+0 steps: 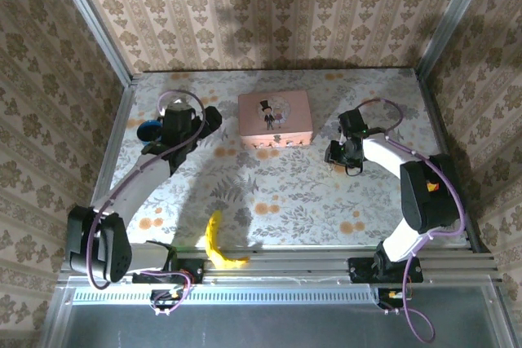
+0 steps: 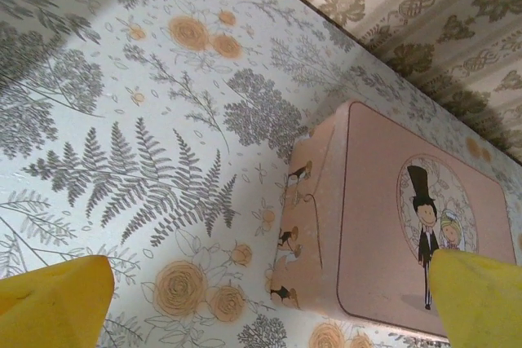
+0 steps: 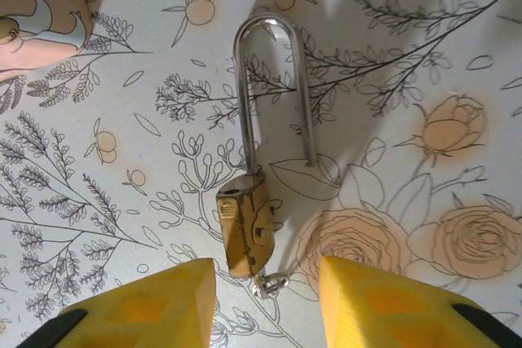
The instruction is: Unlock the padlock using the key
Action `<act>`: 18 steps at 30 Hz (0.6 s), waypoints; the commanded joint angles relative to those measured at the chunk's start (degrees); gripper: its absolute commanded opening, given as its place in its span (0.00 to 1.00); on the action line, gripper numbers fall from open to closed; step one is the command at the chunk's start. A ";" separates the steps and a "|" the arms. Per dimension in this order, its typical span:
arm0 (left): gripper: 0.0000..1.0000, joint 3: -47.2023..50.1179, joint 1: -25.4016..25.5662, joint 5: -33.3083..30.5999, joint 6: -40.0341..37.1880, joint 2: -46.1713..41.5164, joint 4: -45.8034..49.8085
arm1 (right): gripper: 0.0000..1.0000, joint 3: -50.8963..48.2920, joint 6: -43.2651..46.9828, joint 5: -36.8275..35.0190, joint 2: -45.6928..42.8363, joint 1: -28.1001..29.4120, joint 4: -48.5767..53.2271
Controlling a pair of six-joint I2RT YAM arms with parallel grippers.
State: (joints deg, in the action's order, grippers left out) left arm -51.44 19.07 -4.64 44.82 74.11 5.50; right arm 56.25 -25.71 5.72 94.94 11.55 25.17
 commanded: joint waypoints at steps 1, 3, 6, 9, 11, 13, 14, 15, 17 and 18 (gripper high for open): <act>1.00 1.12 -0.70 -2.56 -1.42 -1.66 2.24 | 0.38 1.54 -0.35 1.88 1.77 0.81 -1.35; 1.00 1.25 -0.79 -2.56 -1.29 -1.77 2.24 | 0.35 2.17 -0.24 2.02 2.35 1.21 -1.27; 1.00 1.58 -0.83 -2.39 -0.90 -1.73 1.82 | 0.31 3.07 0.02 1.69 2.73 2.10 -0.84; 1.00 1.62 -0.88 -2.38 -0.81 -1.42 1.62 | 0.31 3.85 0.14 1.08 2.80 2.98 -0.25; 1.00 1.61 -0.87 -2.39 -0.76 -1.33 1.62 | 0.31 4.22 0.14 0.93 2.93 3.57 -0.05; 1.00 1.61 -0.87 -2.34 -0.72 -1.27 1.53 | 0.31 4.70 0.23 0.73 3.44 4.09 0.14; 1.00 1.61 -0.88 -2.47 -0.75 -1.22 1.53 | 0.31 4.95 0.23 0.70 3.73 4.26 0.27; 1.00 1.61 -0.88 -2.47 -0.79 -1.20 1.53 | 0.31 5.22 0.31 0.54 4.17 4.48 0.24; 1.00 1.61 -0.96 -2.47 -0.81 -1.16 1.53 | 0.32 6.07 0.57 0.18 5.09 4.86 0.58; 1.00 1.61 -0.95 -2.47 -0.79 -1.15 1.53 | 0.32 6.60 0.69 0.18 5.53 5.03 0.75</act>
State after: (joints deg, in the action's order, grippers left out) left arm -50.26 18.63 -6.11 44.80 73.38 6.55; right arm 60.93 -25.67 6.63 99.00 16.05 24.45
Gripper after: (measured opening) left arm 0.999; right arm 0.317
